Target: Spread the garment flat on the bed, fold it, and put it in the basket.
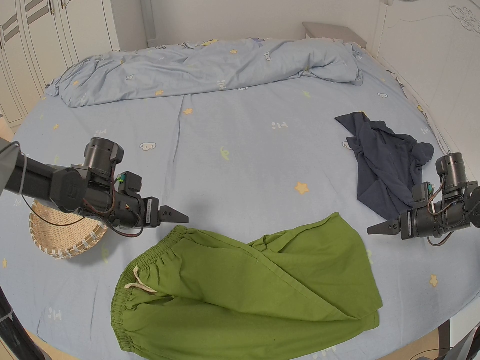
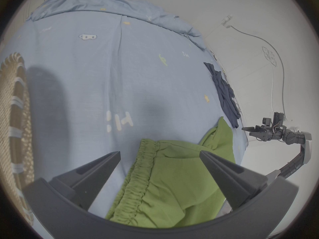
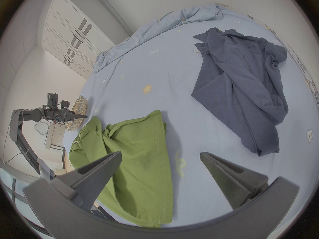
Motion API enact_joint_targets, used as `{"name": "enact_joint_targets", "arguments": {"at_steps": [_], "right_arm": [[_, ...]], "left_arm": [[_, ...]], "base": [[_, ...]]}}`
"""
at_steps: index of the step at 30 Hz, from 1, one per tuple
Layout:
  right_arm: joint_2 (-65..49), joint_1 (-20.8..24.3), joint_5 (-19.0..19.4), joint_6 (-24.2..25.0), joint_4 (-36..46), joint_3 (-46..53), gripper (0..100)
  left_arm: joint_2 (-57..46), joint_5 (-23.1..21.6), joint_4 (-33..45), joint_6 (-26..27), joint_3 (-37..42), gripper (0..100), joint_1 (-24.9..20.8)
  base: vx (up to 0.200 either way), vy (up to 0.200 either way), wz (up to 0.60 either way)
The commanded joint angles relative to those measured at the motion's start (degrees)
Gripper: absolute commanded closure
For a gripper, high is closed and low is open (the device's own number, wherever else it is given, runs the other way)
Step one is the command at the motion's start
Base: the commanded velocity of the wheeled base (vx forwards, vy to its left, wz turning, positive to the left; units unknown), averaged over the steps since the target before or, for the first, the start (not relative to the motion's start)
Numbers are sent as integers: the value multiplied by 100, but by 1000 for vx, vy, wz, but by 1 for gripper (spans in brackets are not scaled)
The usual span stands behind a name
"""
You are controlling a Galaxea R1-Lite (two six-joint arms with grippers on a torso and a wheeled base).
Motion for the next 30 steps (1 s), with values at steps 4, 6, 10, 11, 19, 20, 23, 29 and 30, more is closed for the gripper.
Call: {"name": "enact_joint_targets", "arguments": {"at_steps": [4, 6, 10, 11, 19, 20, 23, 29, 30], "right_arm": [[110, 27, -1, -9, -4, 31, 0], [110, 36, -1, 0, -4, 31, 0], [110, 45, -1, 0, -4, 49, 0], [110, 45, -1, 0, -4, 57, 0], [110, 9, -1, 17, -4, 66, 0], [110, 9, -1, 17, -4, 66, 0], [110, 9, -1, 17, -4, 66, 0], [101, 1, -1, 17, -4, 75, 0], [101, 1, -1, 17, -4, 75, 0]], "left_arm": [[666, 32, -315, -58, -52, 0, -106], [710, 32, -342, -67, -113, 0, -97], [781, 32, -342, -137, -166, 0, -115], [807, 32, -350, -146, -175, 0, -132], [912, 32, -342, -146, -201, 0, -141], [912, 32, -342, -146, -201, 0, -141], [904, 50, -342, -137, -184, 100, -141], [895, 67, -342, -137, -166, 100, -141], [895, 76, -350, -137, -166, 100, -141]], "base": [[0, 0, 0], [0, 0, 0], [0, 0, 0], [0, 0, 0], [0, 0, 0], [0, 0, 0], [0, 0, 0], [0, 0, 0], [0, 0, 0]]}}
